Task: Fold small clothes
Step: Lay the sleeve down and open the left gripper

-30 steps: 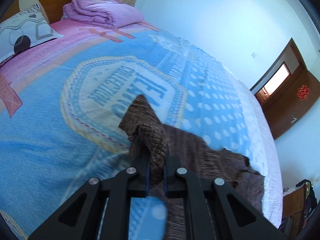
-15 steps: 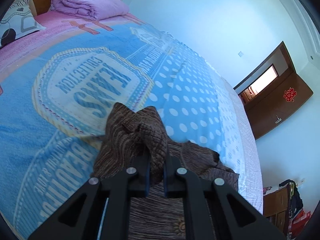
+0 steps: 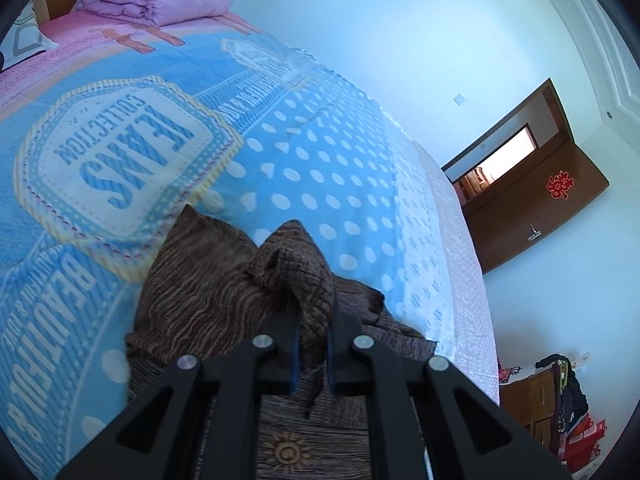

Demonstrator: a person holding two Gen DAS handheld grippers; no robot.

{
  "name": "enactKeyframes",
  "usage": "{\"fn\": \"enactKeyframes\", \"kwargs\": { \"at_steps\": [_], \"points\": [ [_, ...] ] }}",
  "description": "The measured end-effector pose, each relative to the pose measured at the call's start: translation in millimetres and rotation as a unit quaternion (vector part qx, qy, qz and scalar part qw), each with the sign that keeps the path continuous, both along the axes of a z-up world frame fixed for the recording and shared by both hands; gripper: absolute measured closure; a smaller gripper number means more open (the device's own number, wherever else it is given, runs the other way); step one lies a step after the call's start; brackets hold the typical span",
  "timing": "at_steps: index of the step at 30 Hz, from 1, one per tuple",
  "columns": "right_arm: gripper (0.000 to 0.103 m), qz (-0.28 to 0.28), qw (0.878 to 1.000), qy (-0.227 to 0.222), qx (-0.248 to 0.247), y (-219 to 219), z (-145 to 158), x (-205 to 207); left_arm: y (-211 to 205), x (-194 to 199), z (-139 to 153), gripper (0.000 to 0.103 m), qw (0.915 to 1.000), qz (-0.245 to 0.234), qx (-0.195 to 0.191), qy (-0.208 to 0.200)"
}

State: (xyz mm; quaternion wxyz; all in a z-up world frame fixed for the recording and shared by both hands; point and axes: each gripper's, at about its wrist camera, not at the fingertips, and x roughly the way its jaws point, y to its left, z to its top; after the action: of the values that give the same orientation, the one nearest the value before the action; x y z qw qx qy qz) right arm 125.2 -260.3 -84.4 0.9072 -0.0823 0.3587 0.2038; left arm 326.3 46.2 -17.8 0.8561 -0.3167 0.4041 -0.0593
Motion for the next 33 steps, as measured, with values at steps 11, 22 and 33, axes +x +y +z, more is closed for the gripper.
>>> {"fn": "enactKeyframes", "kwargs": {
  "at_steps": [11,22,33],
  "points": [
    [0.039,0.002,1.000,0.011,0.008,1,-13,-2,-77,-8,-24,0.093,0.9983,-0.057,0.001,-0.013],
    [0.039,0.007,1.000,0.030,0.001,5,-33,-1,-167,-40,-83,0.075,0.9678,-0.150,0.201,-0.025],
    [0.039,-0.020,0.999,0.026,0.024,0,-22,4,-31,-53,-81,0.022,0.8829,-0.011,0.467,-0.048]
  ]
}}
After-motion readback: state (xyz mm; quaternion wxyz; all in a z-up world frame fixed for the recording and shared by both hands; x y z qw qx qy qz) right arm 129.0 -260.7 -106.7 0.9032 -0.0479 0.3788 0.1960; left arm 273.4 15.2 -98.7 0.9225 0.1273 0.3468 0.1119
